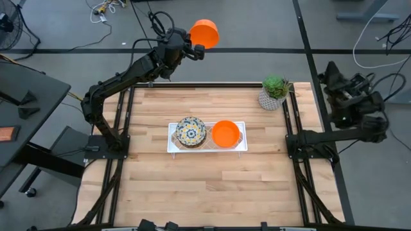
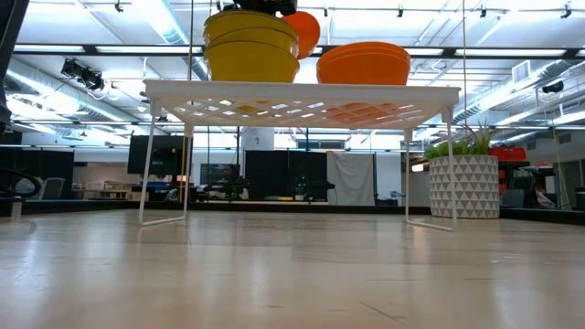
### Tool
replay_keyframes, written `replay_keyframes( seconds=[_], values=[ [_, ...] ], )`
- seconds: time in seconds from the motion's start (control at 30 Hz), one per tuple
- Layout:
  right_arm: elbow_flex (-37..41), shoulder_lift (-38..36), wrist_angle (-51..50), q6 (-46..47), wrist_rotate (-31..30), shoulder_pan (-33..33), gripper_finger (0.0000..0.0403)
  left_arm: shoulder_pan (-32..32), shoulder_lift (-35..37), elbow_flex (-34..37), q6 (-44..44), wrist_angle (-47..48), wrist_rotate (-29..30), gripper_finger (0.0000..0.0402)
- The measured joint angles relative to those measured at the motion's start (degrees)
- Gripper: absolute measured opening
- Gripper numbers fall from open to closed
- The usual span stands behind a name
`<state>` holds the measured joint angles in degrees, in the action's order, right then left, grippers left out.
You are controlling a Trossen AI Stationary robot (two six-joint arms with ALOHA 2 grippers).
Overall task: Pick & Place Mini bowls
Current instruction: Stack the orange bowl on the orange bowl on the shelf
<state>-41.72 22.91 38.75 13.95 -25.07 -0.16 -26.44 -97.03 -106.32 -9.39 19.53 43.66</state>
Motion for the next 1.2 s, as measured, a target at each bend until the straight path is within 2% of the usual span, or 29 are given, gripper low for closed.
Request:
replay_keyframes(
  seconds=[0.2,0.37,0.57,0.87,1.03,1.2],
  values=[
    [-9.66,8.19,-6.84,-4.99,-0.01,0.0,0.0026,0.0,0.0,0.0,0.0,-1.5,0.02,0.0],
    [-16.0,14.25,-8.68,-9.01,-0.06,0.0,0.0026,0.0,0.0,0.0,0.22,-2.51,0.03,0.0],
    [-23.31,20.58,-13.36,-12.95,-2.64,-0.02,0.0026,0.0,0.0,0.0,0.2,-2.48,0.04,0.0],
    [-34.52,28.91,-32.33,-22.47,-14.72,-0.02,0.0026,-0.11,0.0,0.0,0.2,-2.47,0.24,0.0],
    [-35.55,31.84,-33.39,-30.17,-21.63,-0.27,0.0026,-0.12,0.0,0.0,0.2,-2.47,0.81,0.0],
    [-35.55,34.78,-33.38,-36.37,-24.27,-2.36,0.0026,-0.13,0.0,0.0,0.91,-2.47,0.9,0.0]
  ],
)
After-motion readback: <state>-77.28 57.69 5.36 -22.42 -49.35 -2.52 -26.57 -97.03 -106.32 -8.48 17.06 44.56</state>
